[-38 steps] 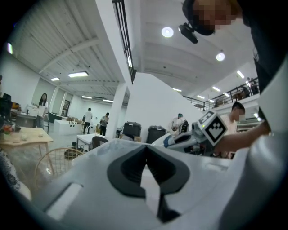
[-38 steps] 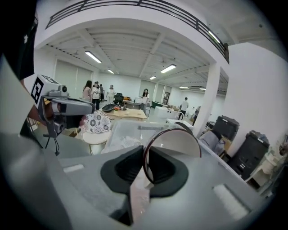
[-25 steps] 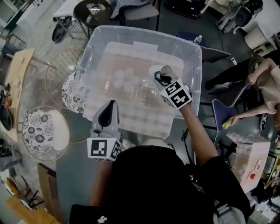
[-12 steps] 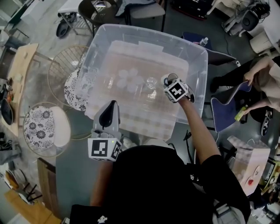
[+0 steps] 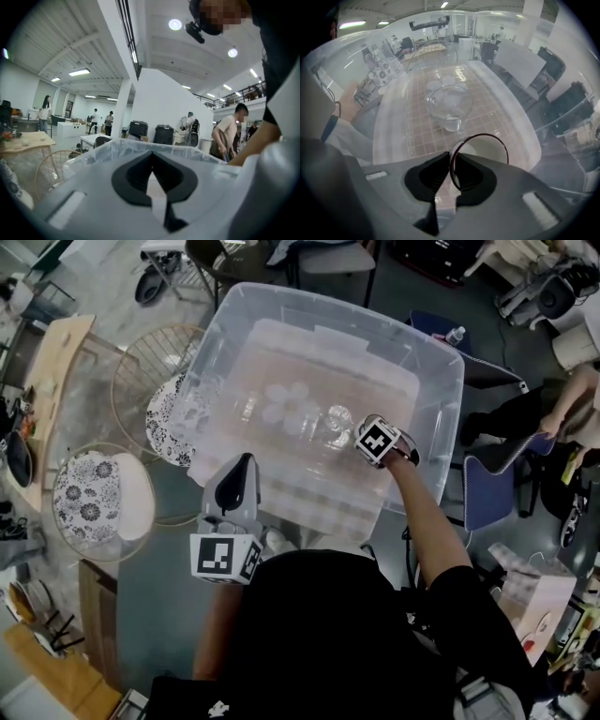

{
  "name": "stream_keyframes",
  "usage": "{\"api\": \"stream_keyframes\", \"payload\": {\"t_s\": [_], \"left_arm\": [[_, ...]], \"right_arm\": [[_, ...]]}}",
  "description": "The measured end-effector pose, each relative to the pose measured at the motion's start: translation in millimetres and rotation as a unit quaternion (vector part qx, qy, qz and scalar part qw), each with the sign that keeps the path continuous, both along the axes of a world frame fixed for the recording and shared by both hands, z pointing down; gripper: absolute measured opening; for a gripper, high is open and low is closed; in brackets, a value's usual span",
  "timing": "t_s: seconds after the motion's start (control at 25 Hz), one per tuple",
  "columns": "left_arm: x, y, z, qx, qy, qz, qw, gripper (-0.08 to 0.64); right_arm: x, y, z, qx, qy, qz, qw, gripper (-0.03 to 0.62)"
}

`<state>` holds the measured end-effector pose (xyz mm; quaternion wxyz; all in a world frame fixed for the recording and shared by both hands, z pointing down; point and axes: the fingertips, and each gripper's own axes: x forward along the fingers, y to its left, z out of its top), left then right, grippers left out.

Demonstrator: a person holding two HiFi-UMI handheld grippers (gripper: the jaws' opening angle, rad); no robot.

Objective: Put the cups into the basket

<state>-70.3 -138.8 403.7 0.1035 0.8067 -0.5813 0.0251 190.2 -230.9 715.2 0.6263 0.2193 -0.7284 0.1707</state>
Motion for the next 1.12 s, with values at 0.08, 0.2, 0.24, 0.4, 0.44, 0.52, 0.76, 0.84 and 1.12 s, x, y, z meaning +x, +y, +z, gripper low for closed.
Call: {"api": "stream_keyframes", "payload": {"t_s": [0.08,0.2,0.24,0.4,0.44,0.52,0.76,0.84,1.12], "left_arm": [[-2.6,1.2,0.2,-0.003,0.000,-0.007,1.0000,0.003],[-7.6,2.1,3.1,-0.007,-0.002,-0.015,0.9999,0.003],[-8.8,1.9,3.5,-0.007,-0.002,-0.017,0.9998,0.003],[-9.7,1.3,1.8,-0.003,0.000,-0.018,0.9998,0.003],[-9.3,1.7,1.8,-0.003,-0.001,-0.017,0.9999,0.003],[-8.9,3.2,2.0,-0.002,-0.003,-0.013,0.9999,0.003],[-14.0,8.7,0.3,0.003,0.004,-0.014,0.9999,0.003],[-16.6,10.1,1.3,0.005,0.001,-0.009,0.9999,0.003],[-17.0,11.8,-5.3,0.009,0.013,-0.004,0.9999,0.003]], "right_arm": [[-6.9,4.8,7.6,-0.010,-0.010,-0.021,1.000,0.044],[-8.5,7.9,16.0,-0.018,-0.006,-0.027,0.999,0.044],[-8.8,7.1,17.2,-0.017,-0.003,-0.028,0.999,0.044],[-14.3,8.4,19.7,-0.014,-0.011,-0.040,0.999,0.043],[-13.4,10.2,20.1,-0.015,-0.007,-0.040,0.999,0.043],[-14.9,11.4,18.3,-0.014,-0.003,-0.045,0.999,0.043],[-13.9,9.8,5.5,-0.004,-0.008,-0.036,0.999,0.051],[-15.2,14.1,0.5,-0.011,-0.019,-0.031,0.999,0.052],[-23.7,14.4,-40.1,0.011,-0.079,0.000,0.997,0.039]]}}
